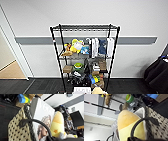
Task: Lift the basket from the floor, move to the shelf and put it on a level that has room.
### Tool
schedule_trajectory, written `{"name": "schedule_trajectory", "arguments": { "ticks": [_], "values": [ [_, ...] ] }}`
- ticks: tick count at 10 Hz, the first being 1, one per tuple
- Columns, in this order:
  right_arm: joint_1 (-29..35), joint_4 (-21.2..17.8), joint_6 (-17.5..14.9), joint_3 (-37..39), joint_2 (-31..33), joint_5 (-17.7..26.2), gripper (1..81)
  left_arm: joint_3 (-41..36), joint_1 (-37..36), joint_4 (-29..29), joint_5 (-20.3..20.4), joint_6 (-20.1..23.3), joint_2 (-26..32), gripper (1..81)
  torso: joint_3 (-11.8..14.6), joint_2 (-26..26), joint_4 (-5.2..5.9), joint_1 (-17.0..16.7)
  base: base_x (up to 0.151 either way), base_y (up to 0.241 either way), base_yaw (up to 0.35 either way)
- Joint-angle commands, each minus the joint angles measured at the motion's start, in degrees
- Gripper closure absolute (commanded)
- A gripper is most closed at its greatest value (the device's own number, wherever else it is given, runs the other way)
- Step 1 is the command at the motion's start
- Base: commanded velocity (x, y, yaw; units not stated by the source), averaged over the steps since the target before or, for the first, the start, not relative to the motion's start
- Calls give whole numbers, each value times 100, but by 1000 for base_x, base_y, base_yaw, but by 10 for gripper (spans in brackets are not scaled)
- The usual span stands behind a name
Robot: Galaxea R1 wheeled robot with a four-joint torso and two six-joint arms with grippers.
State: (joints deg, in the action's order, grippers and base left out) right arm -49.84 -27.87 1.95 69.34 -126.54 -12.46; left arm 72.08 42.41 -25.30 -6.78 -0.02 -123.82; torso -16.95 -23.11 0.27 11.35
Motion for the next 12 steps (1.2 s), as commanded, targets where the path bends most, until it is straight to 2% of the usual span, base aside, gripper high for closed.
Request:
{"name": "schedule_trajectory", "arguments": {
  "ticks": [1,3,4,7,8,10,12],
  "values": [
    [707,9,33,-537,29,279,811,-449,-694,-160,-201,11,58,811,490,547,0,-351,0,0,0],
    [698,10,33,-554,29,279,811,-467,-686,-160,-219,11,58,811,773,947,0,-616,0,0,0],
    [689,9,33,-580,29,279,811,-467,-686,-160,-236,11,50,811,498,1135,0,-743,0,0,0],
    [610,18,33,-783,144,200,811,-581,-554,-142,-227,55,85,811,671,1618,0,-1064,0,0,0],
    [610,9,33,-817,170,191,811,-581,-527,-142,-210,55,120,811,676,1238,0,-819,0,0,0],
    [601,18,33,-835,170,191,811,-546,-466,-134,-210,55,120,811,676,1537,0,-1014,0,0,0],
    [575,9,33,-862,170,165,811,-546,-431,-134,-210,64,111,811,676,1600,0,-1062,0,0,0]
  ]
}}
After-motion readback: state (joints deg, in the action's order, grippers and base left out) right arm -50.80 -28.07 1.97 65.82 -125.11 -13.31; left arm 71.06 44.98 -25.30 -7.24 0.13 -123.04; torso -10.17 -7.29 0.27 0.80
